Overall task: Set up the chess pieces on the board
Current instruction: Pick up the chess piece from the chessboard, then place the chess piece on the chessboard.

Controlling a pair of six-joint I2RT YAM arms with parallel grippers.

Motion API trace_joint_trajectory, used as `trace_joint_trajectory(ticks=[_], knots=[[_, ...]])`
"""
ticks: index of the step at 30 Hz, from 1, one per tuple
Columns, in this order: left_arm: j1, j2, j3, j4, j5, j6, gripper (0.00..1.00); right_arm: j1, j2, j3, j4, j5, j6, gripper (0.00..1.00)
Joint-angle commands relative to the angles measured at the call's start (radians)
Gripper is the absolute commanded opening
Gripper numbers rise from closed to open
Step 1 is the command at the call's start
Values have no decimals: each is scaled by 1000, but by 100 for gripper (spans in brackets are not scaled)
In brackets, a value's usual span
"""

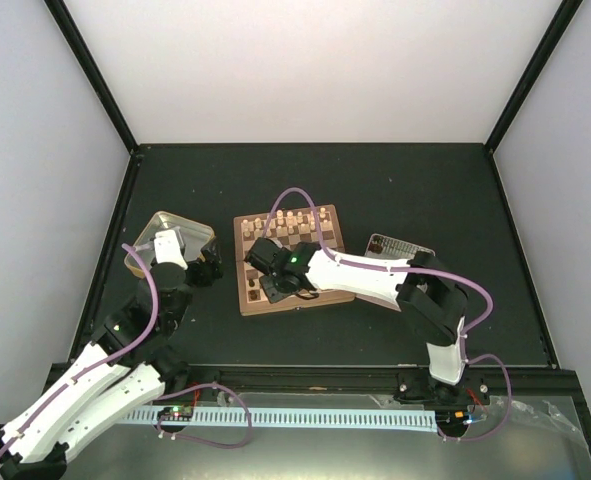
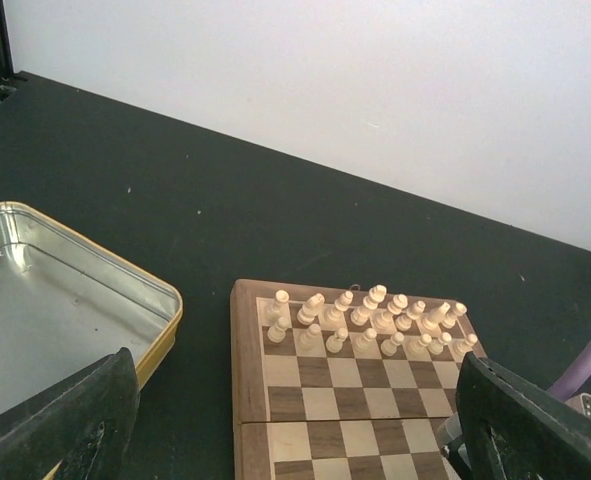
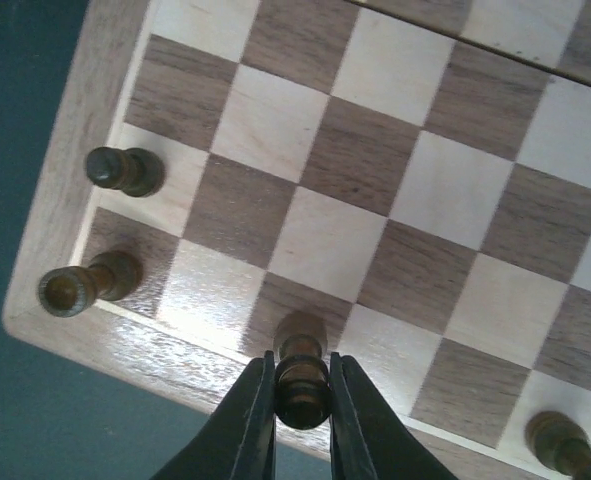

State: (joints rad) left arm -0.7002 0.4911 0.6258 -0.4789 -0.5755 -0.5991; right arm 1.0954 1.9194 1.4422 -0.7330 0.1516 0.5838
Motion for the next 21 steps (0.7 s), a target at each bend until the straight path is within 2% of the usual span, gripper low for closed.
trace_joint_trajectory(ticks=[1, 9, 21], knots=[[10, 7, 8, -3, 16, -7, 88, 1, -59, -38, 3, 97, 35, 12], [16, 11, 0, 9, 36, -2, 88, -29, -181, -149, -4, 129, 93, 9], [24, 20, -5, 14, 57, -1, 88, -48, -146, -163, -1, 93, 89, 9]])
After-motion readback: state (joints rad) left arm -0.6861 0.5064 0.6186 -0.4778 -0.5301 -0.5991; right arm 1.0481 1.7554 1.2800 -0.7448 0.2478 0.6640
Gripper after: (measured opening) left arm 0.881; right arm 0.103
